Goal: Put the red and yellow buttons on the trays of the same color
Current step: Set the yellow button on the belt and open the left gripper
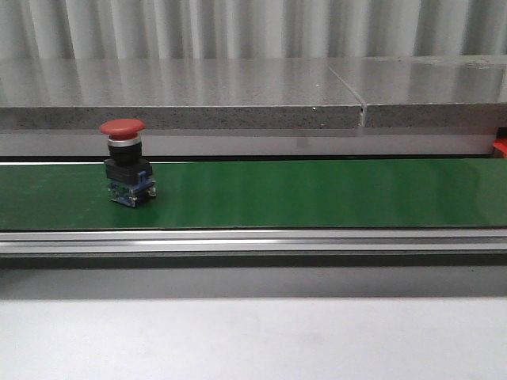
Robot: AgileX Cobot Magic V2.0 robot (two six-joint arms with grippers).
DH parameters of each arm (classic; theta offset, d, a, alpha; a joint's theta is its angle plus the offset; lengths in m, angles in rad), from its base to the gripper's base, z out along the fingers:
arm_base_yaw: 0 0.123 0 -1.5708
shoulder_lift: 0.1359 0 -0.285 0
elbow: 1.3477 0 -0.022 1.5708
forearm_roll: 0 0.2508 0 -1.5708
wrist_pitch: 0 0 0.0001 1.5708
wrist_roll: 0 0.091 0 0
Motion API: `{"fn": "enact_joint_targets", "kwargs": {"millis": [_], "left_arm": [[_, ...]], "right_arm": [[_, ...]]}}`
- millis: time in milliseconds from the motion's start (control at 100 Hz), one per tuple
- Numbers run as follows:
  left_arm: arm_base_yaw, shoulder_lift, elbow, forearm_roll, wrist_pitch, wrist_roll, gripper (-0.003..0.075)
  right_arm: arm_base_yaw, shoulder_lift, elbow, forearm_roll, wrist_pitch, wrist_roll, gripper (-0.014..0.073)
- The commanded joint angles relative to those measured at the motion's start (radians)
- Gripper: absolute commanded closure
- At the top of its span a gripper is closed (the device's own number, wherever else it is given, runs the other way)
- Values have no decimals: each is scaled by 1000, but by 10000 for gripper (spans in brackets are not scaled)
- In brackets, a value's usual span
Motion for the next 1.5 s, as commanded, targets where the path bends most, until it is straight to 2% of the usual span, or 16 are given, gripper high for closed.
{"fn": "enact_joint_targets", "kwargs": {"millis": [0, 140, 290, 410, 480, 580, 650, 700, 770, 840, 1150, 1490], "left_arm": [[-6, -1, -35, -23, -55, 2, 741], [-6, 38, -35, -82, -67, 16, 741], [-6, 69, -35, -178, -71, 92, 741], [-6, 80, -35, -193, -71, 103, 738], [-6, 80, -35, -193, -65, 103, 706], [-6, 80, -35, -193, -55, 110, 576], [-6, 80, -35, -197, -54, 127, 428], [-6, 80, -35, -196, -54, 132, 291], [-6, 80, -35, -196, -52, 132, 150], [-6, 80, -35, -196, -44, 132, 85], [-45, -17, -35, -201, -57, 169, 81], [-156, -324, 12, -193, -104, 185, 81]], "right_arm": [[1, -14, -14, -12, -77, 0, 662], [1, -14, -14, -12, -77, 0, 662], [1, -14, -14, -12, -77, 0, 662], [1, -14, -14, -12, -77, 0, 662], [1, -14, -14, -12, -77, 0, 662], [1, -14, -14, -12, -77, 0, 662], [1, -14, -14, -12, -77, 0, 662], [1, -14, -14, -12, -77, 0, 662], [1, -14, -14, -12, -77, 0, 662], [1, -14, -14, -12, -77, 0, 662], [1, -14, -14, -12, -77, 0, 662], [1, -14, -14, -12, -77, 0, 662]]}}
